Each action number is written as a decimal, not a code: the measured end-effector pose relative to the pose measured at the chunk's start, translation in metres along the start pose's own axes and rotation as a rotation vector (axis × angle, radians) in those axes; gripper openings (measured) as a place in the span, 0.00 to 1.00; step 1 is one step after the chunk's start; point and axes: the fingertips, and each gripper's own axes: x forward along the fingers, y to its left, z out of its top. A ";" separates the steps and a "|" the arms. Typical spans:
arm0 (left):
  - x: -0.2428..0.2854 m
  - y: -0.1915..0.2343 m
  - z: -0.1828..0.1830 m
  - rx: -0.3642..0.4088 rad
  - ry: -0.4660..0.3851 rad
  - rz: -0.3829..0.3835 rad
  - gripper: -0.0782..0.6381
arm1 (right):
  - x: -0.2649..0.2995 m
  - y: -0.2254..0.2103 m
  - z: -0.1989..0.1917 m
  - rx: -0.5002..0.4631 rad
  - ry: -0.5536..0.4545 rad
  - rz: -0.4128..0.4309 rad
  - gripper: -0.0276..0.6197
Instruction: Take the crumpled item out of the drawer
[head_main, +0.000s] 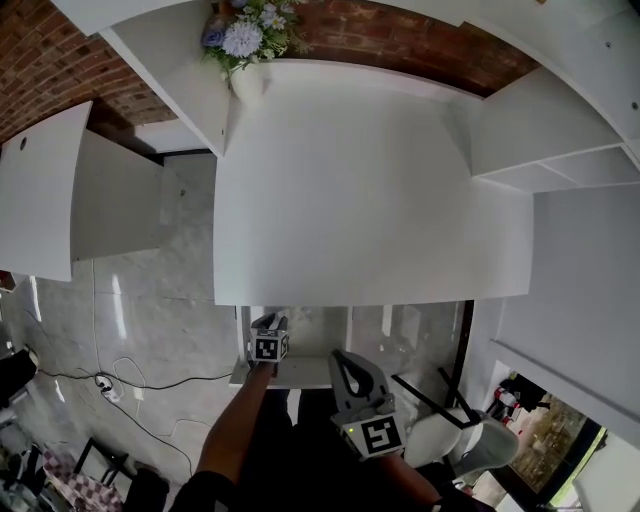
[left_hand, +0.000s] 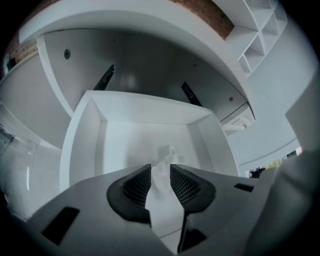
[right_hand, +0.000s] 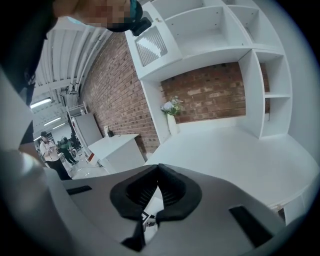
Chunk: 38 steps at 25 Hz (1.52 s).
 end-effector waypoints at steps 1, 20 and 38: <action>0.004 0.002 -0.002 -0.002 0.010 0.000 0.29 | 0.002 -0.001 -0.002 0.004 0.007 -0.002 0.06; 0.017 0.000 -0.021 0.063 0.059 0.011 0.14 | -0.006 -0.021 -0.016 0.018 0.016 -0.032 0.06; -0.229 -0.045 0.021 0.192 -0.432 -0.076 0.14 | -0.090 0.071 0.009 -0.154 -0.095 -0.092 0.06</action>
